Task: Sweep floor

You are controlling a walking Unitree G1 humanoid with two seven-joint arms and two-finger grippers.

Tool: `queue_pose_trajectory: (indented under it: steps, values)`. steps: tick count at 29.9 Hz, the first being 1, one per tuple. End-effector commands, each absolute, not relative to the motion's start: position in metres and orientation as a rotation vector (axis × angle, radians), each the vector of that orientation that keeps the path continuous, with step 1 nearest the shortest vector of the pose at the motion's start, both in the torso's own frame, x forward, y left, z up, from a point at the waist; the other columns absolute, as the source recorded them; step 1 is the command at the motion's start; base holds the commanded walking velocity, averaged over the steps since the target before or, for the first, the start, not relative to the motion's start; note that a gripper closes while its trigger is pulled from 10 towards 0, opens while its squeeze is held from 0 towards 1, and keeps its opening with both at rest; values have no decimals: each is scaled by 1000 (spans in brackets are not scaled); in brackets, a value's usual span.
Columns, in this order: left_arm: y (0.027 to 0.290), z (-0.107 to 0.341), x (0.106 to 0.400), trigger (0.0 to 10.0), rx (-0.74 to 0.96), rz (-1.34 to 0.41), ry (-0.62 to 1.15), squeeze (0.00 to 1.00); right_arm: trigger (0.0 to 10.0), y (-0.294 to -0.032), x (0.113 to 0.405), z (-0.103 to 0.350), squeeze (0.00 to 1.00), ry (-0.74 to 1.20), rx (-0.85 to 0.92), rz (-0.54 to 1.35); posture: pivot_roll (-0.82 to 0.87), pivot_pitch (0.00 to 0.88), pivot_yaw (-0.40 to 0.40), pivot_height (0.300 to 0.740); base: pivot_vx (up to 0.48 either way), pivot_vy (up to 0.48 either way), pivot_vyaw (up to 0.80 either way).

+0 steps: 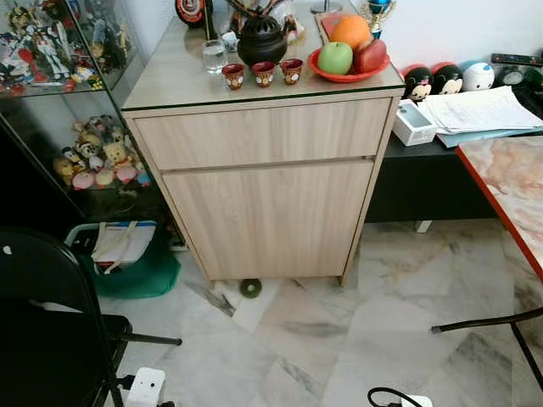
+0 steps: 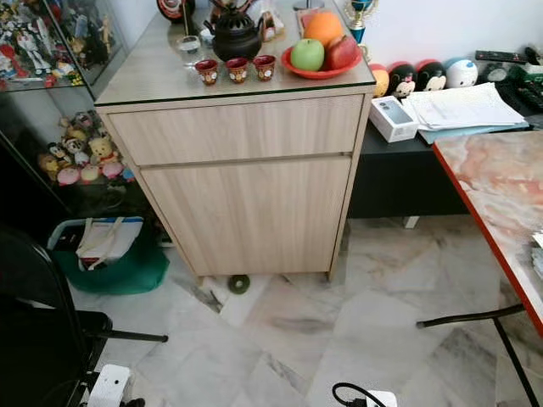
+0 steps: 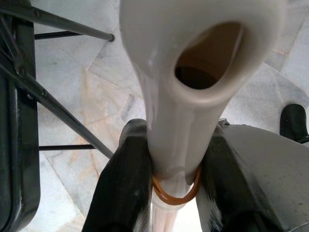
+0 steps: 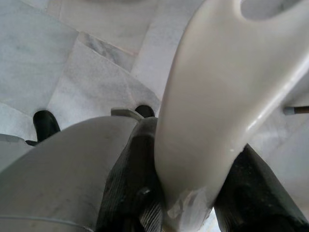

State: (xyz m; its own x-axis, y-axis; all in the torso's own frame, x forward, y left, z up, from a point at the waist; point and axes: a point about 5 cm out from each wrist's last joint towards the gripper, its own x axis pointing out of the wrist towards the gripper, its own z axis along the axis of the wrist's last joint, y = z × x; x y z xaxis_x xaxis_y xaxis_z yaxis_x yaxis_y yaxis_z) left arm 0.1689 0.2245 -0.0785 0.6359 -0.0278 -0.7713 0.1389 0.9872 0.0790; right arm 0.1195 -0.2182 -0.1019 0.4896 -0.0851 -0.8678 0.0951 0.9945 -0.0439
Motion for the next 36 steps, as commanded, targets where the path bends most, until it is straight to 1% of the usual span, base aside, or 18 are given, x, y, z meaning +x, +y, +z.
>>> queue_pose_trajectory:
  steps: [1,5,7,13,15,24,27,30,36]
  values:
    - [228,-83,159,10000,112,-71,917,0,10000,-215,109,-106,0,1096,20,-92,-14,95,65,740,0,0,0]
    - [229,-83,159,10000,114,-68,921,0,10000,-213,111,-106,0,1100,-17,-53,-12,94,66,740,0,0,0]
    - [229,-83,158,10000,115,-68,925,0,10000,-206,114,-106,0,1095,-19,-45,-12,94,67,740,0,0,0]
    - [229,-84,157,10000,116,-72,931,0,10000,-198,119,-106,0,1091,-18,-35,-12,90,70,740,-242,0,583]
    - [230,-84,157,10000,118,-72,934,0,10000,-197,118,-107,0,1094,33,-76,-10,80,73,740,-244,0,0]
    - [228,-84,158,10000,127,-85,933,0,10000,-193,119,-107,0,1093,37,-95,-13,61,77,740,-258,0,0]
    - [227,-84,158,10000,129,-90,931,0,10000,-191,123,-106,0,1088,36,-97,-15,56,76,740,-266,0,0]
    - [227,-84,159,10000,128,-91,930,0,10000,-192,127,-105,0,1080,36,-101,-14,55,75,740,-264,0,0]
    - [226,-83,161,10000,123,-85,924,0,10000,-206,130,-102,0,1062,34,-116,-9,63,70,740,-262,0,0]
